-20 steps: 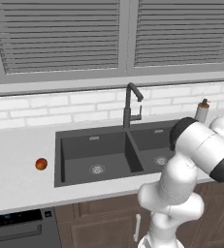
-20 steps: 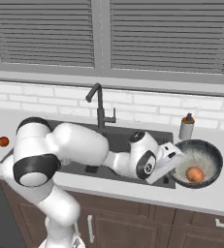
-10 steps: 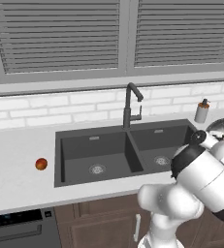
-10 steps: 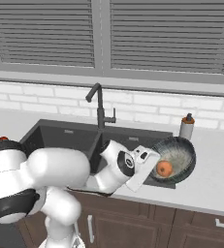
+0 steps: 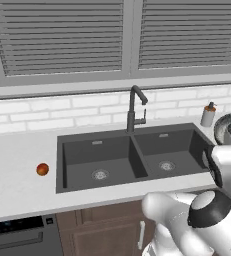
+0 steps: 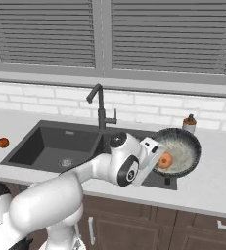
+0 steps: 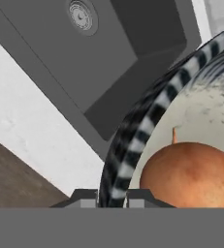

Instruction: Pick the onion from the sink and place it in the bowl. Then pick the bowl and place it in the microwave. Then close the microwave door and press the start button.

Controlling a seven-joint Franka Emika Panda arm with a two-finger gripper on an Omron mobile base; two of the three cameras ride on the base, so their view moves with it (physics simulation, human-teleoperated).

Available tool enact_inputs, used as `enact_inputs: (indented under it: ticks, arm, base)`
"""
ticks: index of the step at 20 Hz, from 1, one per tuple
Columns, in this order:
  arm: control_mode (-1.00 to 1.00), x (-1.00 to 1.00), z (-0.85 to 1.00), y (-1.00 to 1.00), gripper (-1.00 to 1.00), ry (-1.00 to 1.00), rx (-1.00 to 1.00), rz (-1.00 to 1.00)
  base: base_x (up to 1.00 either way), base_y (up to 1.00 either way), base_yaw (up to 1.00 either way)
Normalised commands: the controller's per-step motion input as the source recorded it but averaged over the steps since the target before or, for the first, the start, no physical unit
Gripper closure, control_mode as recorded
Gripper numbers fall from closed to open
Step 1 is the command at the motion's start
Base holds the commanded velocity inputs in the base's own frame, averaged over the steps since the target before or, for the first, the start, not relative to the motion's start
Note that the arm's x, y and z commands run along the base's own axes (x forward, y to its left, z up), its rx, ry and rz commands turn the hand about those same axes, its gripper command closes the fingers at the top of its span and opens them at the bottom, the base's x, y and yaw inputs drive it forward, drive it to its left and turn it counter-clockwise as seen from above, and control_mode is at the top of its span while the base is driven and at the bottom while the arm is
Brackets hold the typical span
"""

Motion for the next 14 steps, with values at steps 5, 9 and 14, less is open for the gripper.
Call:
enact_inputs:
  ticks: [5, 9, 14]
  arm:
    - [-1.00, -0.06, 1.00, 0.00, 1.00, 0.10, 0.18, 0.14]
    - [-1.00, -0.17, 0.83, 0.06, 1.00, 0.10, 0.06, 0.21]
    - [-1.00, -0.39, 0.34, 0.59, 1.00, 0.02, -0.02, 0.18]
  base:
    - [0.00, 0.00, 0.00]
    - [0.00, 0.00, 0.00]
    - [0.00, 0.00, 0.00]
